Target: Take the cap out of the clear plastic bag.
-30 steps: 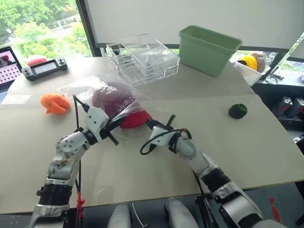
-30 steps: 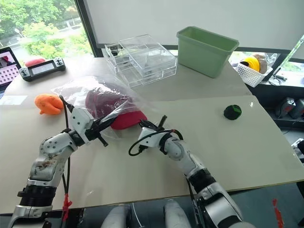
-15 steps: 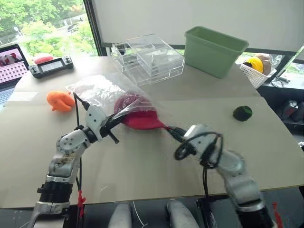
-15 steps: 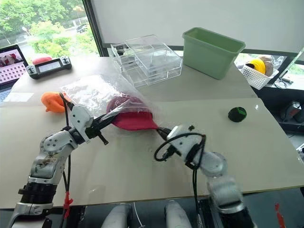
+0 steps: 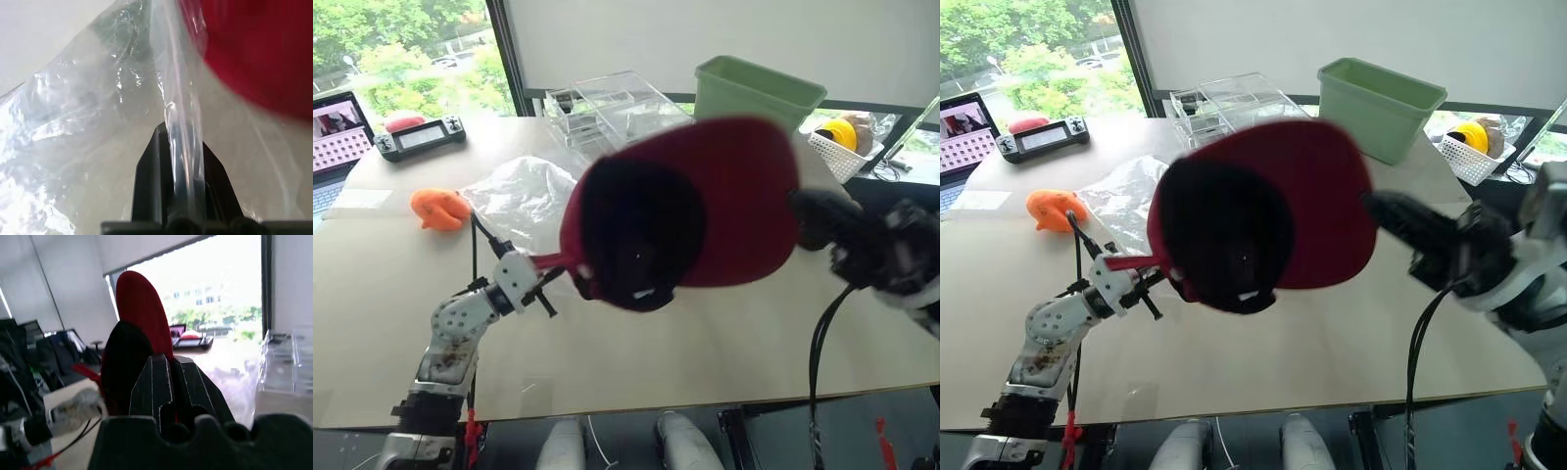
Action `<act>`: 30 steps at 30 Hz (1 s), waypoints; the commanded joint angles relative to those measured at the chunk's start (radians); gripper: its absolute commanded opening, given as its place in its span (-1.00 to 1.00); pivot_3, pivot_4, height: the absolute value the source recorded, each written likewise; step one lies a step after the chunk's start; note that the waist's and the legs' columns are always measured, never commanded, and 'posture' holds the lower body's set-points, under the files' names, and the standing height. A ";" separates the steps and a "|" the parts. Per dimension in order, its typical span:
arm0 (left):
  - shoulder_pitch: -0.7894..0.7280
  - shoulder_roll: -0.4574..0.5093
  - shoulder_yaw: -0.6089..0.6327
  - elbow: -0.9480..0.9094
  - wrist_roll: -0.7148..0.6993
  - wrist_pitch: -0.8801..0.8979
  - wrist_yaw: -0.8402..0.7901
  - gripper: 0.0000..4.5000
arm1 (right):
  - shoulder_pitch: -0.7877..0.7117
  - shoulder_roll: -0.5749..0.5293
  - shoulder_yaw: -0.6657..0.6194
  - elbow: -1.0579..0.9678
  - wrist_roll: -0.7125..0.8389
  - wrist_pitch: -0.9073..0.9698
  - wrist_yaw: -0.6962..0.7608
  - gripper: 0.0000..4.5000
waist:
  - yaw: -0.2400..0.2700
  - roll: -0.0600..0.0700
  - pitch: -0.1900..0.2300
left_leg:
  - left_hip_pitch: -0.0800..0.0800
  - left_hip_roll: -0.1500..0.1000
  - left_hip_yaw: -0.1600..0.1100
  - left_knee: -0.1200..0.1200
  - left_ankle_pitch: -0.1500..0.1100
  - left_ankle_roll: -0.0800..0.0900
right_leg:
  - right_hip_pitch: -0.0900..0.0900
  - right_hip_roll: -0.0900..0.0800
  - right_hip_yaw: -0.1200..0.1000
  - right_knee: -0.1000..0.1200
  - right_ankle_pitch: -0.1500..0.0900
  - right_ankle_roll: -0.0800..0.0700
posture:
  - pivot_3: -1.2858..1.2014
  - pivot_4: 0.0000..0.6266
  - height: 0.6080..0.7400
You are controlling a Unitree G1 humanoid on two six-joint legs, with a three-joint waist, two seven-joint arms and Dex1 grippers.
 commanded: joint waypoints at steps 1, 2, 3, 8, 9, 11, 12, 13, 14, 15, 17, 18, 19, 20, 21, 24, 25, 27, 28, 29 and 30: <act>0.057 0.052 0.030 -0.024 -0.051 -0.126 -0.086 -1.00 | -0.056 0.008 -0.037 0.048 0.028 -0.082 -0.079 -0.98 | 0.000 0.001 0.000 | 0.000 0.000 0.000 0.000 0.000 0.000 | 0.000 0.000 0.000 0.000 0.000 0.001 | 0.03 -0.52 0.92; 0.069 0.064 0.038 -0.019 -0.062 -0.141 -0.099 -1.00 | -0.064 0.009 -0.035 0.053 0.021 -0.092 -0.090 -0.98 | 0.001 0.001 0.000 | 0.000 0.000 0.000 0.000 0.000 0.000 | 0.000 0.000 0.000 0.000 -0.001 0.001 | 0.03 -0.52 0.92; 0.079 0.084 0.049 -0.004 -0.076 -0.172 -0.126 -1.00 | -0.077 0.015 -0.035 0.067 0.018 -0.107 -0.116 -0.98 | 0.002 0.001 0.000 | 0.000 0.000 0.000 -0.001 0.000 0.000 | 0.000 0.000 0.000 -0.001 -0.001 0.001 | 0.03 -0.52 0.92; 0.115 0.152 0.067 0.043 -0.160 -0.338 -0.272 -1.00 | -0.097 0.028 0.022 0.094 -0.158 -0.176 -0.189 -0.98 | 0.008 0.001 0.000 | -0.003 0.001 0.000 -0.001 0.000 0.000 | -0.002 0.000 0.000 -0.002 0.000 0.000 | 0.03 -0.52 0.92; 0.127 0.164 0.063 0.046 -0.179 -0.360 -0.304 -1.00 | -0.102 0.028 0.063 0.095 -0.260 -0.211 -0.207 -0.98 | 0.009 0.001 0.000 | -0.002 0.001 0.001 -0.001 0.000 0.000 | -0.002 0.000 0.000 -0.002 0.000 0.000 | 0.03 -0.52 0.92; 0.141 0.180 0.048 0.060 -0.215 -0.411 -0.375 -1.00 | -0.117 -0.050 0.280 0.071 -0.704 -0.386 -0.243 -0.98 | 0.007 0.003 0.000 | -0.002 0.001 0.001 -0.001 0.000 0.000 | -0.003 0.000 0.000 -0.002 0.000 0.000 | 0.03 -0.52 0.92; 0.144 0.183 0.044 0.066 -0.227 -0.428 -0.397 -1.00 | -0.121 -0.075 0.356 0.064 -0.858 -0.451 -0.251 -0.98 | 0.006 0.004 0.001 | -0.002 0.001 0.002 -0.001 0.000 0.000 | -0.003 0.000 0.001 -0.001 0.000 0.000 | 0.03 -0.52 0.92; 0.144 0.183 0.042 0.072 -0.235 -0.439 -0.410 -1.00 | -0.123 -0.088 0.399 0.064 -0.945 -0.493 -0.254 -0.98 | 0.006 0.005 0.001 | -0.002 0.001 0.004 -0.001 0.000 0.000 | -0.006 0.000 0.002 -0.001 -0.001 0.001 | 0.03 -0.52 0.92; 0.136 0.178 0.036 0.083 -0.236 -0.448 -0.418 -1.00 | -0.132 -0.105 0.518 0.053 -1.100 -0.555 -0.253 -0.98 | 0.007 0.005 0.001 | -0.004 0.001 0.005 -0.002 0.000 0.000 | -0.008 0.000 0.002 -0.001 -0.001 0.001 | 0.03 -0.52 0.92; 0.125 0.170 0.030 0.094 -0.235 -0.455 -0.422 -1.00 | -0.143 -0.105 0.625 0.050 -1.242 -0.605 -0.267 -0.98 | 0.006 0.005 0.001 | -0.004 0.002 0.005 -0.002 0.000 0.000 | -0.009 0.000 0.002 0.000 -0.001 0.000 | 0.03 -0.52 0.92; 0.105 0.152 0.018 0.113 -0.226 -0.461 -0.419 -1.00 | -0.150 -0.057 0.779 0.062 -1.453 -0.694 -0.310 -0.98 | 0.003 0.005 0.001 | -0.003 0.002 0.005 -0.002 0.000 0.000 | -0.010 0.001 0.003 0.001 -0.002 -0.001 | 0.03 -0.52 0.92; 0.098 0.145 0.014 0.119 -0.221 -0.461 -0.415 -1.00 | -0.142 -0.032 0.826 0.078 -1.526 -0.727 -0.328 -0.98 | 0.002 0.005 0.001 | -0.004 0.002 0.005 -0.002 0.000 0.000 | -0.010 0.001 0.003 0.001 -0.002 -0.001 | 0.03 -0.52 0.92; 0.094 0.140 0.012 0.122 -0.217 -0.461 -0.412 -1.00 | -0.134 -0.014 0.852 0.092 -1.579 -0.752 -0.337 -0.98 | 0.003 0.005 0.001 | -0.005 0.002 0.005 -0.002 0.000 0.000 | -0.010 0.001 0.003 0.001 -0.002 -0.001 | 0.03 -0.52 0.92; 0.089 0.136 0.009 0.126 -0.214 -0.468 -0.413 -1.00 | -0.125 -0.001 0.880 0.106 -1.635 -0.773 -0.343 -0.98 | 0.004 0.005 0.001 | -0.006 0.002 0.004 -0.002 0.000 0.000 | -0.011 0.001 0.003 0.001 -0.001 -0.002 | 0.03 -0.52 0.92; 0.075 0.125 0.008 0.142 -0.198 -0.461 -0.396 -1.00 | -0.096 0.026 0.923 0.124 -1.693 -0.802 -0.358 -0.98 | 0.006 0.005 0.001 | -0.008 0.002 0.004 -0.001 0.000 0.000 | -0.012 0.001 0.003 0.001 0.000 -0.004 | 0.03 -0.52 0.92; 0.047 0.105 -0.002 0.178 -0.163 -0.467 -0.373 -1.00 | -0.047 0.087 1.002 0.146 -1.757 -0.849 -0.341 -0.98 | 0.016 0.005 0.001 | -0.009 0.000 0.002 0.000 0.000 0.000 | -0.011 0.000 0.001 0.001 0.001 -0.005 | 0.03 -0.52 0.92; 0.042 0.100 -0.004 0.185 -0.151 -0.468 -0.363 -1.00 | -0.039 0.094 1.017 0.150 -1.767 -0.856 -0.316 -0.98 | 0.016 0.005 0.001 | -0.009 0.000 0.002 0.001 0.000 0.000 | -0.011 0.000 0.001 0.001 0.001 -0.005 | 0.03 -0.52 0.92; 0.032 0.091 -0.007 0.199 -0.129 -0.463 -0.342 -1.00 | -0.012 0.105 1.047 0.164 -1.758 -0.843 -0.245 -0.98 | 0.014 0.005 0.001 | -0.009 0.000 0.002 0.002 0.000 0.000 | -0.010 0.000 0.001 0.003 0.001 -0.005 | 0.03 -0.52 0.92; 0.026 0.087 -0.008 0.207 -0.113 -0.462 -0.330 -1.00 | 0.004 0.107 1.056 0.172 -1.755 -0.839 -0.220 -0.98 | 0.013 0.005 0.001 | -0.008 0.000 0.002 0.003 0.000 0.000 | -0.010 0.000 0.001 0.003 0.001 -0.005 | 0.03 -0.52 0.92; 0.020 0.083 -0.009 0.218 -0.099 -0.465 -0.319 -1.00 | 0.024 0.113 1.061 0.176 -1.734 -0.823 -0.187 -0.98 | 0.012 0.005 0.001 | -0.007 0.000 0.002 0.003 0.000 0.000 | -0.008 0.000 0.001 0.003 0.001 -0.005 | 0.03 -0.52 0.92; 0.013 0.080 -0.009 0.228 -0.087 -0.464 -0.308 -1.00 | 0.043 0.112 1.067 0.180 -1.719 -0.801 -0.152 -0.98 | 0.012 0.005 0.001 | -0.005 0.000 0.002 0.002 0.000 0.000 | -0.008 0.000 0.001 0.003 0.001 -0.005 | 0.03 -0.52 0.92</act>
